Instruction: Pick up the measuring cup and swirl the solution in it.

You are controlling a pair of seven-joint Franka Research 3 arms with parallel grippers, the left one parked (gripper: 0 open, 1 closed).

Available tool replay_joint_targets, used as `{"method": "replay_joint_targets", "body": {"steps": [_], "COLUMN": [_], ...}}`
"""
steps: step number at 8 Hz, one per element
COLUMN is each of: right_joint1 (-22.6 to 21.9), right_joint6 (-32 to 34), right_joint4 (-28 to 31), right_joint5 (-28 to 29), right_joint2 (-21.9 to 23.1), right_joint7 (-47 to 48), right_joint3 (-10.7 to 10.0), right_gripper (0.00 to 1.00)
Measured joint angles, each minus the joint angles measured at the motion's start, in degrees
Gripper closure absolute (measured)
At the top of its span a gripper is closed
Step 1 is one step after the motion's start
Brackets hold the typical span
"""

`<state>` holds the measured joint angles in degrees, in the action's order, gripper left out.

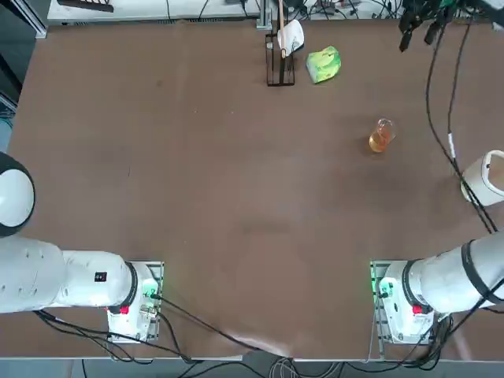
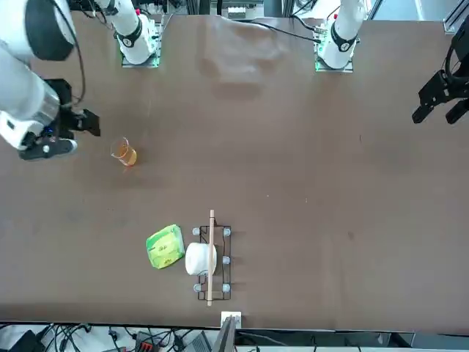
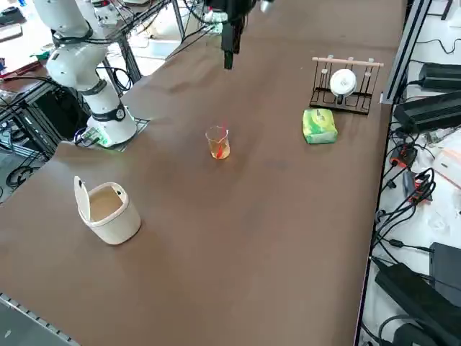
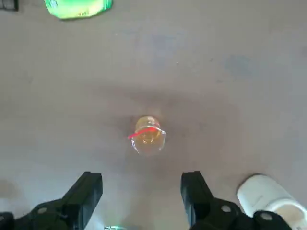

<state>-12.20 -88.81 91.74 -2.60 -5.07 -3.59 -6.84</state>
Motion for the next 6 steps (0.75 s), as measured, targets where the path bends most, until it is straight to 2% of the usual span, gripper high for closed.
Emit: {"method": "replay_joint_targets", "body": {"steps": [3, 6], "right_joint1": [2.3, 6.8], "right_joint6": [3.6, 3.9], "right_joint4": [-5.3, -4.9], "right_joint5": [0.7, 4.3], "right_joint2": [1.0, 4.0], "right_joint7": [0.2, 3.1], "right_joint3": [-0.2, -0.2], "right_gripper": [0.00, 0.00]}}
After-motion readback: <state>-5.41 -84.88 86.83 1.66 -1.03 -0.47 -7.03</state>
